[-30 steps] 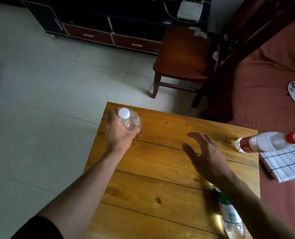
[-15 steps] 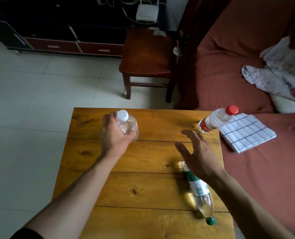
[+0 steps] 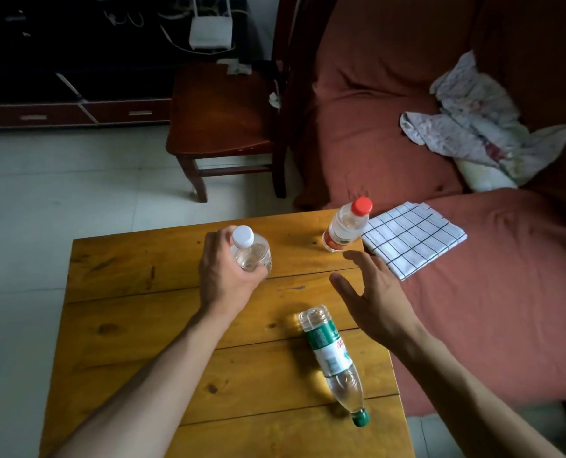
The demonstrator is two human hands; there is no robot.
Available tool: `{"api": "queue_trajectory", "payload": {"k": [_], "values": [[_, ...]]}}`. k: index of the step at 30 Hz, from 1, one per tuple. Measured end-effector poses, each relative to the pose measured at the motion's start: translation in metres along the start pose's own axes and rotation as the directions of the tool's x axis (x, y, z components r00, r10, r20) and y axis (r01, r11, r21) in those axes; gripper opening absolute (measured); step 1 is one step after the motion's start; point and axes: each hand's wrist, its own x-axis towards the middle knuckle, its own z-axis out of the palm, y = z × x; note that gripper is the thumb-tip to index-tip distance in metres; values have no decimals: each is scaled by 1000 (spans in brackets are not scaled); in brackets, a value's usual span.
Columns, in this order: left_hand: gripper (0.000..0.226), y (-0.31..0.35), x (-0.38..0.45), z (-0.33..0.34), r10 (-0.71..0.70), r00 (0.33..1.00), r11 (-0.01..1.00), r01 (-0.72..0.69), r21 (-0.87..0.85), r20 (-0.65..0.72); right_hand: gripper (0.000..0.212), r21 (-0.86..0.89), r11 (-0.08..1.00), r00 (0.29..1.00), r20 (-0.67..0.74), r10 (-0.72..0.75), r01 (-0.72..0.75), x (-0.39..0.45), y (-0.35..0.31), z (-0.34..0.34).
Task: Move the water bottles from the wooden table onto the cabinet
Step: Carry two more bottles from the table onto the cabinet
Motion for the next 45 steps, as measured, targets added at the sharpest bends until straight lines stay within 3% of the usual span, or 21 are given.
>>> {"api": "queue_trajectory", "payload": {"k": [5, 8, 14, 18, 23, 26, 41, 45], "values": [[74, -3, -1, 20, 36, 998, 999, -37, 30, 51, 55, 4, 999, 999, 4, 38, -38, 10, 15, -5], [77, -5, -1, 25, 46, 997, 999, -48, 20, 67, 55, 21, 997, 994, -79, 75, -74, 21, 25, -7], [77, -5, -3, 23, 49, 996, 999, -49, 2, 76, 70, 162, 979, 971, -187, 150, -120, 47, 28, -6], [76, 1, -6, 24, 15, 996, 1000, -16, 5, 84, 83, 354, 924, 929, -272, 253, -148, 62, 26, -5], [75, 5, -12, 25, -52, 997, 998, 55, -38, 61, 76, 496, 857, 915, -265, 303, -140, 81, 39, 8], [71, 9, -16, 26, -81, 996, 993, 84, -88, 34, 61, 546, 832, 919, -267, 290, -104, 90, 45, 13], [67, 9, -23, 32, -23, 1000, 996, 22, -85, -3, 57, 414, 910, 913, -367, 179, -12, 95, 52, 30], [66, 11, -20, 31, -43, 999, 994, 44, -100, 5, 59, 455, 890, 938, -302, 169, -14, 75, 63, 32]]}}
